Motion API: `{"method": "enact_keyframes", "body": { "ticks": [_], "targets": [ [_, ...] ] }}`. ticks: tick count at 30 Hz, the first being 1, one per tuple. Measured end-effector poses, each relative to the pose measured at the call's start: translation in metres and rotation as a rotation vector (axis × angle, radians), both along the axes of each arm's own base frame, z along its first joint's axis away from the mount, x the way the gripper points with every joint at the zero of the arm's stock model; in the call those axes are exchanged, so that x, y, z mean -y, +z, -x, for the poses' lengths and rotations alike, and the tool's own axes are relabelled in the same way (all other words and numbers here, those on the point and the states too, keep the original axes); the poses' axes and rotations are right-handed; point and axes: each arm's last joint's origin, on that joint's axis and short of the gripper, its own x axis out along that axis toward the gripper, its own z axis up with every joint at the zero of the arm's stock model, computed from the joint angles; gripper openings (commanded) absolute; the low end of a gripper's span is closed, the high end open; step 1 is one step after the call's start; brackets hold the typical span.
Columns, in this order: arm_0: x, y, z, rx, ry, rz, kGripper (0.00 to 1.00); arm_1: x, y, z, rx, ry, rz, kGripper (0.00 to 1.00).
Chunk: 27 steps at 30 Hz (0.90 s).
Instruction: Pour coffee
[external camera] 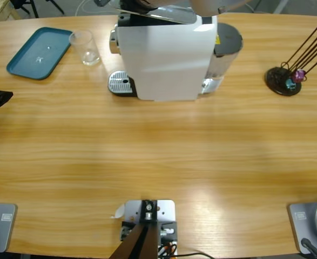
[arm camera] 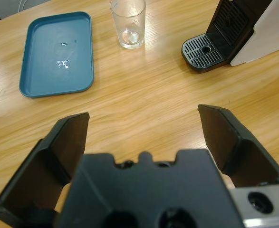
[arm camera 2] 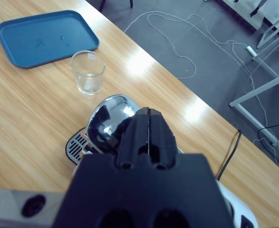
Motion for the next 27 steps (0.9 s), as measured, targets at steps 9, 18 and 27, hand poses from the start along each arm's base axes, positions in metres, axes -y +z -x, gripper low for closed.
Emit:
{"method": "enact_keyframes", "body": {
  "ticks": [9,18,27],
  "targets": [
    [0.000,0.000,0.000,-0.003,-0.006,0.003,0.987,0.001,-0.014,0.001,-0.009,-0.010,-0.039,0.000],
    [0.001,0.000,0.000,-0.007,-0.013,0.007,0.987,0.002,-0.024,0.003,-0.023,-0.005,-0.055,0.000],
    [0.001,-0.001,0.000,-0.009,-0.014,0.006,0.995,0.002,-0.030,0.003,-0.028,-0.004,-0.065,0.000]
  ]
}}
